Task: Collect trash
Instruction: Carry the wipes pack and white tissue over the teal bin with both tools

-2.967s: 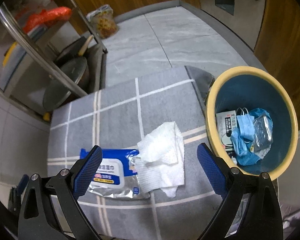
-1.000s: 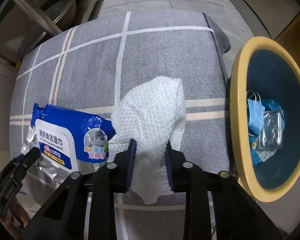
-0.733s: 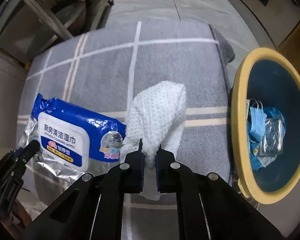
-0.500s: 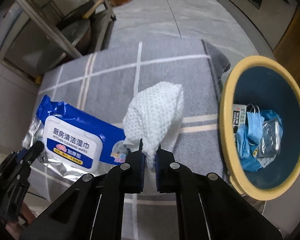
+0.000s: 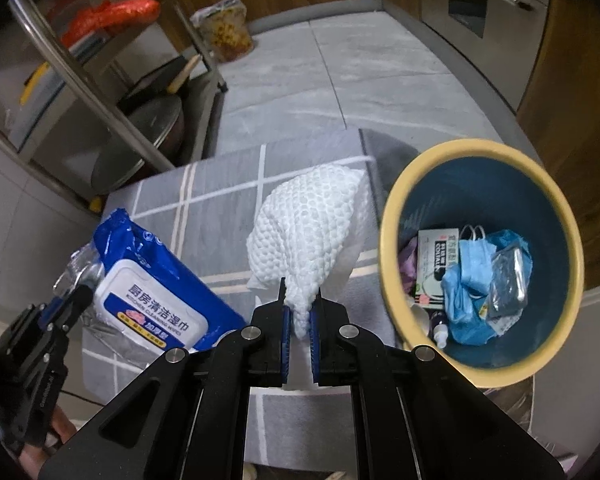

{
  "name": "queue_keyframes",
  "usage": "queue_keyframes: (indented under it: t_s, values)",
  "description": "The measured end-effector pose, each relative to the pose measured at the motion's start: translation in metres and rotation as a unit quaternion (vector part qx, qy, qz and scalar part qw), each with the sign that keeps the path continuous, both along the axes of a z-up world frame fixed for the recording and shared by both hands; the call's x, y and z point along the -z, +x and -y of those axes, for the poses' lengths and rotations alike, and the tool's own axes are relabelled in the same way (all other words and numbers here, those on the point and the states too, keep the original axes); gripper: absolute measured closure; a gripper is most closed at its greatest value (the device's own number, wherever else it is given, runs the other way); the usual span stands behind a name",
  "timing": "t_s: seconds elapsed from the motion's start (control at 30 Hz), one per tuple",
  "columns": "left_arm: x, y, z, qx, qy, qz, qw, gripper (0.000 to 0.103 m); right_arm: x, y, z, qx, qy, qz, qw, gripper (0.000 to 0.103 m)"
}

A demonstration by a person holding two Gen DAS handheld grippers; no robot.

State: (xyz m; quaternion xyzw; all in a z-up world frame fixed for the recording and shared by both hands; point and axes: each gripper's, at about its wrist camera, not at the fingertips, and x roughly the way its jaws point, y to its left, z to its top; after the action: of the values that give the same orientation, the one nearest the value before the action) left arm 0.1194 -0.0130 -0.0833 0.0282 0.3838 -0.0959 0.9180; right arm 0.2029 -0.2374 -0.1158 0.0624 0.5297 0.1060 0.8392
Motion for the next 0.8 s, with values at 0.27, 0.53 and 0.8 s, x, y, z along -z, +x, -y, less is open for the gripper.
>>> queue_keyframes:
  t_s: [0.27, 0.53, 0.8]
  values:
    - [-0.013, -0.011, 0.017, 0.023, 0.017, 0.021, 0.9994, 0.094, -0.009, -0.008, 0.012, 0.003, 0.008, 0.01, 1.0, 0.095]
    - [-0.029, -0.013, 0.031, 0.031, 0.025, 0.046, 0.9982, 0.094, -0.012, -0.011, 0.024, 0.012, 0.02, 0.015, 1.0, 0.095]
    - [-0.045, -0.005, 0.055, 0.048, 0.011, 0.064, 0.9967, 0.094, -0.021, -0.011, 0.058, 0.035, 0.042, 0.027, 0.998, 0.095]
